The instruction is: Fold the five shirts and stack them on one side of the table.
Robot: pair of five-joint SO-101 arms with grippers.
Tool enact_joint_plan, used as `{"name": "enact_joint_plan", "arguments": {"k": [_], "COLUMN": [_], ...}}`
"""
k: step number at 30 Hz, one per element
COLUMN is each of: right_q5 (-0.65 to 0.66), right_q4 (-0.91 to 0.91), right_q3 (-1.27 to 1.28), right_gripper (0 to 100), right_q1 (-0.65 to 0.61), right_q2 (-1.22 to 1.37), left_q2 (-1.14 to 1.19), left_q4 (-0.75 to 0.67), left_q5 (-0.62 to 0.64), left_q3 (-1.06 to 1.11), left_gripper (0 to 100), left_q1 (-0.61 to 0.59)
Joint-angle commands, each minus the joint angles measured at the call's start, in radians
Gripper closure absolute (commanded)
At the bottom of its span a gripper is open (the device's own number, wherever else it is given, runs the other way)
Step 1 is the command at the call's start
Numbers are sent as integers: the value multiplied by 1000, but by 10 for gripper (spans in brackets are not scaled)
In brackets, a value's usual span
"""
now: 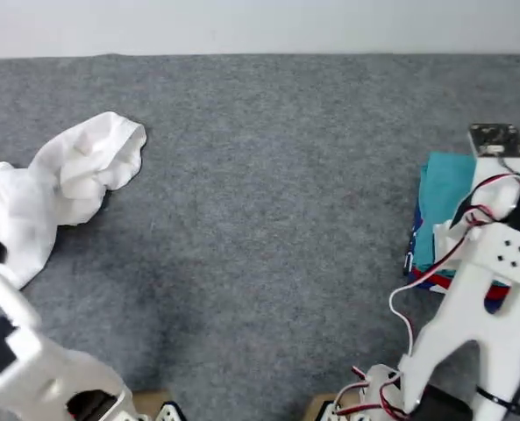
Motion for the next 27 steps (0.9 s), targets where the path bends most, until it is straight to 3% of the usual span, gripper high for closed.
{"name": "enact_joint_plan", "arguments": {"k": [1, 12, 25, 27], "right_q5": [-12, -12, -12, -12], "right_q4": [39, 35, 35, 36], "right_q3": [15, 38, 38, 40], "right_gripper": [990, 990, 990, 990], "right_q1": [-8, -8, -8, -8], "right_q2": [-36, -33, -35, -35], "left_q2": [123, 529, 908, 948], "left_q4": [-23, -21, -18, 20], "left_q5": [104, 307, 307, 278], "left_q3": [-259, -751, -1010, -1043], "left_gripper": [806, 807, 811, 852], "left_q1": [-3, -9, -3, -3]}}
